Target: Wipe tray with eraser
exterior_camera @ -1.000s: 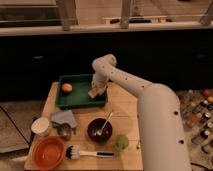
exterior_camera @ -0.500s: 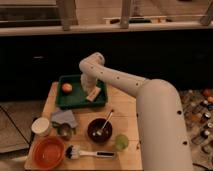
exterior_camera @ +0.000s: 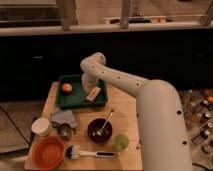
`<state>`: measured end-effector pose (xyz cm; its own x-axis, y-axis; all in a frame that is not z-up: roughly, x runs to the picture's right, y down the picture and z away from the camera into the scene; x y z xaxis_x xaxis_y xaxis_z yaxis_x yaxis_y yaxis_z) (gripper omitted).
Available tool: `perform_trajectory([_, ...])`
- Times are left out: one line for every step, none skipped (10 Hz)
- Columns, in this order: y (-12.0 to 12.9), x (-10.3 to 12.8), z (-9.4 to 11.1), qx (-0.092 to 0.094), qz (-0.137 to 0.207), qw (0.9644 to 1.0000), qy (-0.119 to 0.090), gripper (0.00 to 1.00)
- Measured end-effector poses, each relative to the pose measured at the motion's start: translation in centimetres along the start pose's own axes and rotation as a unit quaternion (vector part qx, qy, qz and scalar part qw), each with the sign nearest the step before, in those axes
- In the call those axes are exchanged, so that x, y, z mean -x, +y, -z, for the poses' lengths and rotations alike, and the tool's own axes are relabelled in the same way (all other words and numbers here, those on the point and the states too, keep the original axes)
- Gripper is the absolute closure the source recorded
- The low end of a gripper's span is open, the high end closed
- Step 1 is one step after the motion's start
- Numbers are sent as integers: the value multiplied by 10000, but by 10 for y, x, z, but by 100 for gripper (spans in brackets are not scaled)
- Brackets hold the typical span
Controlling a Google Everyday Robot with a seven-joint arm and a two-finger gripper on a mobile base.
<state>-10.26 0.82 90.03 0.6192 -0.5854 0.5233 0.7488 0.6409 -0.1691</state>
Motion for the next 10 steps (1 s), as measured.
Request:
perform_trajectory([1,-1,-1,24,13,10000,-18,69])
perform_trajectory([3,-2,-1,-29,35,10000,-32,57])
perform_trajectory([5,-4,0,-91,37,9999,-32,49])
perform_trajectory([6,-6,3,-154,38,9999,-11,39])
perform_trajectory([5,-7,4,-188,50,9998,-11,30])
perform_trajectory([4,-8,5,-192,69,9998,-9,21])
perform_trajectory([2,-7,4,-183,82,9998,-19,20])
perform_trajectory([2,-8,4,-177,83,9998,-27,20])
perform_trajectory([3,-9,3,-164,70,9998,-38,20])
perform_trajectory([4,-10,3,-158,62,9998,-46,20])
